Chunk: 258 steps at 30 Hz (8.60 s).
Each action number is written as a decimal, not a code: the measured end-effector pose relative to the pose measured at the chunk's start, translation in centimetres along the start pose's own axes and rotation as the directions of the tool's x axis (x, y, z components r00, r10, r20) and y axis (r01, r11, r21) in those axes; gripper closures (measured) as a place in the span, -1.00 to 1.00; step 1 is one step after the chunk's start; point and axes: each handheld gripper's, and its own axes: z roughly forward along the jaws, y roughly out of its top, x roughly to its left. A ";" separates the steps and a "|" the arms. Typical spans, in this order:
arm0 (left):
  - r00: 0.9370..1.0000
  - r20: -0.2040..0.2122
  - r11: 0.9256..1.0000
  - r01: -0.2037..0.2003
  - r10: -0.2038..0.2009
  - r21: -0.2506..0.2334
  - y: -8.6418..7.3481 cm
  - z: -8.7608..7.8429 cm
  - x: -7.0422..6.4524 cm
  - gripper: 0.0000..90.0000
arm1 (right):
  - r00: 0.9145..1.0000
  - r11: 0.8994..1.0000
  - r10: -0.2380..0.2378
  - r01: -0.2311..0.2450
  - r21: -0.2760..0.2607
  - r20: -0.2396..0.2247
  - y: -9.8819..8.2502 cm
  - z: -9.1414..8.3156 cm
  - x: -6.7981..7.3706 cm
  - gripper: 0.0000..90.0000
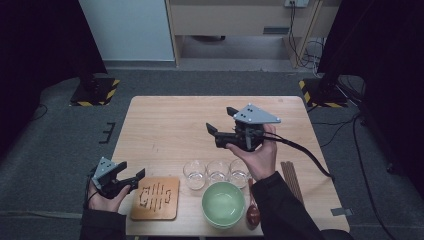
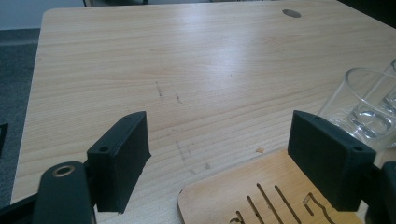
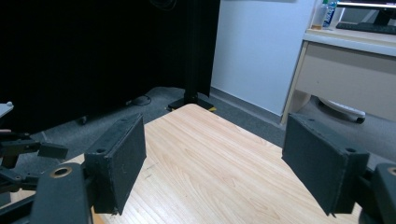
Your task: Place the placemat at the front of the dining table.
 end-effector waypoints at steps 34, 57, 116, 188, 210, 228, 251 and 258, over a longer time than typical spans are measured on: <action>1.000 0.007 1.000 0.019 -0.019 -0.009 -0.1 0.0 0.3 -0.57 | 0.991 0.998 -0.010 0.018 0.056 -0.133 1.4 5.2 7.3 -0.48; 1.000 -0.008 0.998 0.011 -0.011 0.067 -0.7 0.8 0.9 -0.66 | 0.980 0.985 0.031 0.004 0.174 -0.197 -3.8 8.4 13.4 -0.48; 0.995 0.062 0.947 -0.095 0.080 0.305 -2.2 4.7 -0.5 -0.75 | 0.993 0.835 0.117 -0.080 0.545 -0.033 -16.9 11.3 19.3 -0.38; 0.997 0.068 0.920 -0.069 0.047 0.386 -3.3 6.6 -0.7 -0.85 | 0.993 0.842 0.067 -0.108 0.529 0.096 -18.7 12.5 19.8 -0.84; 0.998 0.045 0.914 -0.056 0.041 0.402 -3.0 6.4 -1.0 -0.81 | 0.995 0.853 0.056 -0.091 0.515 0.082 -18.7 12.3 19.8 -0.82; 0.998 0.034 0.922 -0.060 0.051 0.381 -2.5 5.9 -1.0 -0.80 | 0.997 0.866 0.017 -0.050 0.497 0.070 -18.3 12.3 19.8 -0.82; 0.999 0.022 0.944 -0.052 0.047 0.326 -1.5 4.6 -1.0 -0.80 | 0.998 0.884 -0.012 -0.018 0.467 0.061 -16.8 12.0 19.8 -0.82; 0.999 0.018 0.950 -0.040 0.036 0.309 -1.2 4.3 -0.9 -0.80 | 0.998 0.888 -0.023 -0.005 0.460 0.055 -16.3 11.9 19.8 -0.82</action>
